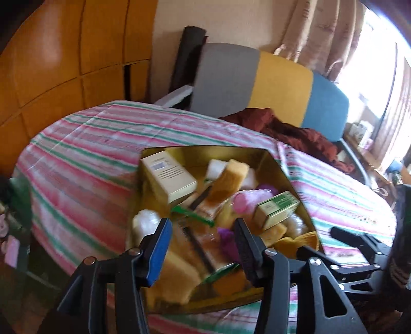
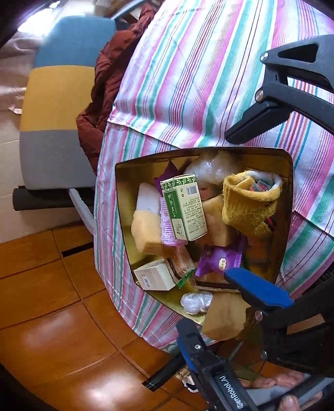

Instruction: Organize objects

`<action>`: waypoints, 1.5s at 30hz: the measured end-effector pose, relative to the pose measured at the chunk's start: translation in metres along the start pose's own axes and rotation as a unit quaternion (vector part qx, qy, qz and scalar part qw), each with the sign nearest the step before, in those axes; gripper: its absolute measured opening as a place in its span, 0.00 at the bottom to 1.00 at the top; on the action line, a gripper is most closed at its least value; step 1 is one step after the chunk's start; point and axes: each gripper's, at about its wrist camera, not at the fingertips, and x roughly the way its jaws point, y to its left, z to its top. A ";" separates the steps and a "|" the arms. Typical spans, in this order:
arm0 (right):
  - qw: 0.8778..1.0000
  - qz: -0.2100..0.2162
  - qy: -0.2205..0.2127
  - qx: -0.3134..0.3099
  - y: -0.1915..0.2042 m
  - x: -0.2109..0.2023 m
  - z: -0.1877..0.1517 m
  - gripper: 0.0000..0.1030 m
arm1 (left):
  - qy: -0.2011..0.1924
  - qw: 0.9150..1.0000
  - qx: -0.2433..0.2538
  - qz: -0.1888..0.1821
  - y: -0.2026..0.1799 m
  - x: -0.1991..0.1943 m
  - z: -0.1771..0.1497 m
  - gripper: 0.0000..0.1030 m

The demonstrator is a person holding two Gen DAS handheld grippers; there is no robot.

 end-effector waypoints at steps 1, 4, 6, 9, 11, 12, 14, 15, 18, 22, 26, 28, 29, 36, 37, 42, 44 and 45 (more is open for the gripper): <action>1.000 -0.002 -0.004 0.001 0.000 -0.002 0.000 0.99 | -0.001 1.000 0.002 0.020 -0.001 -0.003 -0.001 0.49; 1.000 -0.007 -0.015 0.000 0.004 -0.008 -0.001 1.00 | -0.018 0.999 0.012 0.049 -0.002 -0.014 -0.004 0.49; 1.000 -0.008 -0.018 -0.004 0.008 -0.012 -0.002 1.00 | -0.026 0.998 0.011 0.050 -0.004 -0.021 -0.004 0.49; 1.000 -0.011 -0.022 -0.008 0.014 -0.016 -0.005 1.00 | -0.041 0.998 0.011 0.052 -0.009 -0.031 -0.004 0.50; 1.000 -0.012 -0.027 -0.007 0.016 -0.021 -0.008 1.00 | -0.055 0.997 0.013 0.054 -0.013 -0.040 -0.004 0.51; 0.999 -0.012 -0.030 -0.006 0.017 -0.023 -0.010 1.00 | -0.062 0.997 0.009 0.045 -0.014 -0.045 -0.005 0.51; 0.999 -0.013 -0.036 -0.003 0.018 -0.028 -0.013 1.00 | -0.070 0.997 0.004 0.034 -0.016 -0.053 -0.005 0.51; 0.999 -0.015 -0.039 -0.001 0.018 -0.030 -0.015 1.00 | -0.073 0.997 0.002 0.037 -0.017 -0.055 -0.005 0.51; 0.999 -0.023 -0.048 0.006 0.018 -0.037 -0.020 1.00 | -0.092 0.994 0.000 0.055 -0.022 -0.063 -0.005 0.51; 0.998 -0.038 -0.059 0.004 0.018 -0.043 -0.024 1.00 | -0.120 0.989 0.022 0.086 -0.028 -0.072 -0.007 0.51; 0.997 -0.046 -0.059 -0.004 0.020 -0.042 -0.028 1.00 | -0.115 0.990 0.030 0.079 -0.029 -0.067 -0.011 0.51; 0.997 -0.045 -0.055 -0.006 0.020 -0.040 -0.030 1.00 | -0.106 0.991 0.029 0.070 -0.028 -0.063 -0.014 0.51; 0.998 -0.045 -0.054 -0.007 0.020 -0.039 -0.030 1.00 | -0.103 0.992 0.028 0.067 -0.026 -0.060 -0.015 0.51; 0.998 -0.049 -0.047 -0.008 0.020 -0.033 -0.031 1.00 | -0.062 0.997 0.004 0.046 -0.014 -0.038 -0.022 0.46; 0.997 -0.052 -0.047 -0.011 0.020 -0.033 -0.031 1.00 | -0.056 0.997 0.002 0.044 -0.013 -0.036 -0.022 0.46; 0.997 -0.057 -0.043 -0.023 0.024 -0.028 -0.028 1.00 | -0.057 0.997 0.006 0.059 -0.010 -0.031 -0.022 0.46; 0.997 -0.057 -0.039 -0.024 0.026 -0.026 -0.027 1.00 | -0.058 0.996 0.007 0.063 -0.009 -0.030 -0.022 0.46; 0.997 -0.057 -0.038 -0.025 0.026 -0.025 -0.027 1.00 | -0.057 0.996 0.007 0.063 -0.008 -0.029 -0.021 0.46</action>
